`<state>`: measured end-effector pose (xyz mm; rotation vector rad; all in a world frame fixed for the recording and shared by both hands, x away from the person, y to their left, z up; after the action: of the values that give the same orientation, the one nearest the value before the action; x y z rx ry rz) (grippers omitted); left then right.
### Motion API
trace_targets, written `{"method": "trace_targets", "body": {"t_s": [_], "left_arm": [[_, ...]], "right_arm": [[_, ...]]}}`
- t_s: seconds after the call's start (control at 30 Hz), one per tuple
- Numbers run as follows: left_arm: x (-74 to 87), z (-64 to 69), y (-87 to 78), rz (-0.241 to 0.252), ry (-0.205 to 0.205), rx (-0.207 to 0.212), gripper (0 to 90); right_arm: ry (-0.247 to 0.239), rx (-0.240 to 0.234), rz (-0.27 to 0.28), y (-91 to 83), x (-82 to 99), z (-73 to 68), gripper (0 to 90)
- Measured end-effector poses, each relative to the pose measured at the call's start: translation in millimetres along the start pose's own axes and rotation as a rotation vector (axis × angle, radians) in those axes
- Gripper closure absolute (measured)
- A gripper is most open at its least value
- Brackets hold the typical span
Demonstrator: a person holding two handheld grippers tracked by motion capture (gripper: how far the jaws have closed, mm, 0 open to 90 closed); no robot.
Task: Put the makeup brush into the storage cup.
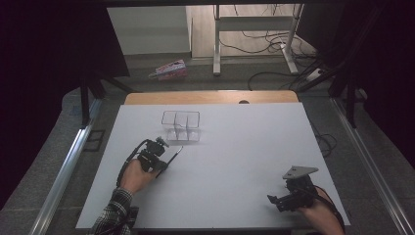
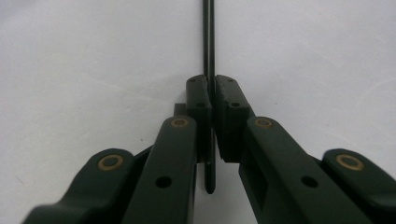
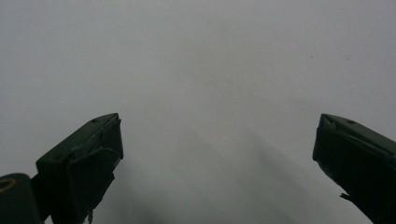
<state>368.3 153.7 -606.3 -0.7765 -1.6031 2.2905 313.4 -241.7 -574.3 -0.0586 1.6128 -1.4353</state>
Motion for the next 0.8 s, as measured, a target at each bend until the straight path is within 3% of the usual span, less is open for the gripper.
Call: {"method": "trace_targets", "body": {"t_s": [0.43, 0.8], "left_arm": [[4.5, 7.3, -14.1, 0.072, 0.028, 0.055, 86.2], [11.1, 22.7, -34.0, 0.219, 0.077, 0.132, 86.2]], "right_arm": [[0.003, 0.0, 0.0, 0.0, 0.1, 0.3, 1.7], [0.015, 0.001, 0.012, -0.8, -1.3, 1.9, 1.1]]}}
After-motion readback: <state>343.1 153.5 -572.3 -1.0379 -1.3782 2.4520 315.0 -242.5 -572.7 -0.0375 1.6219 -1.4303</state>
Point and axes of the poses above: each handheld gripper's, and its own axes: y roughly forward along the jaws, x roughly out of its underside, z roughly to its right, the point moved 10 cm from there along y, roughly forward along the jaws, and after that the axes turned 8 degrees about x, right-handed, at the moved point
